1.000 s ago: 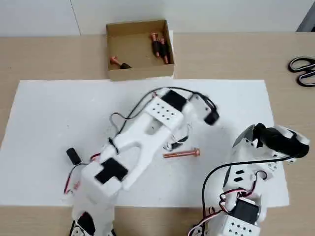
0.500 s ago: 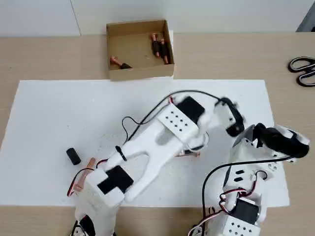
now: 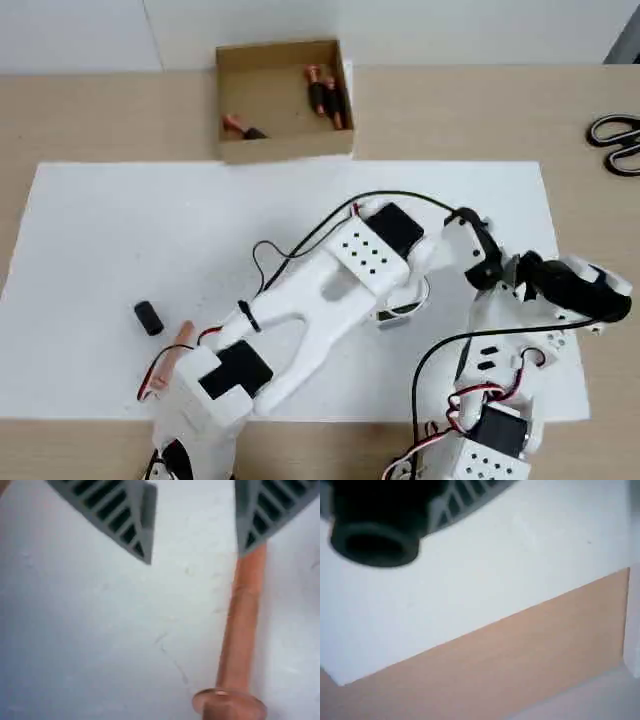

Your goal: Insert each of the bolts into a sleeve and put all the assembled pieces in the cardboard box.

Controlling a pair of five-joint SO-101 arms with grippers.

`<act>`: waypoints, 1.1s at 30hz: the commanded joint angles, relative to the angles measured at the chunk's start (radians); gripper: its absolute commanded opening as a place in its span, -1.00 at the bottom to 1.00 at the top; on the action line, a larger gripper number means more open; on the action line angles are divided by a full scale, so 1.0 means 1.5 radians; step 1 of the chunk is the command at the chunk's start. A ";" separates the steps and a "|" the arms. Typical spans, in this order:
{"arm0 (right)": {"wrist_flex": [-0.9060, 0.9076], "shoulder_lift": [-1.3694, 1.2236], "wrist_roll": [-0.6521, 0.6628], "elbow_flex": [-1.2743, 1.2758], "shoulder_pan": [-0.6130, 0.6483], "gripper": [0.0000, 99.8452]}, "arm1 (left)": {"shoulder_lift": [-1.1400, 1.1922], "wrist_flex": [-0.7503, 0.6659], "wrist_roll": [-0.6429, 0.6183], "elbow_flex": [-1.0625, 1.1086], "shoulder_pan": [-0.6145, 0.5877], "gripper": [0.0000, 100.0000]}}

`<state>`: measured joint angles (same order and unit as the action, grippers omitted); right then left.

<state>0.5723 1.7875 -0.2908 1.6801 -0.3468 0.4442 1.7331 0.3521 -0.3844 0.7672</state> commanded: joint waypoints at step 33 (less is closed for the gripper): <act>0.001 0.017 -0.001 -0.007 -0.266 -0.99 | 0.207 -0.107 0.013 -0.009 0.008 -0.79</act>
<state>0.5723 1.7875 -0.2923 1.6755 -0.7365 0.7035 1.5689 0.3644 -0.3982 0.7779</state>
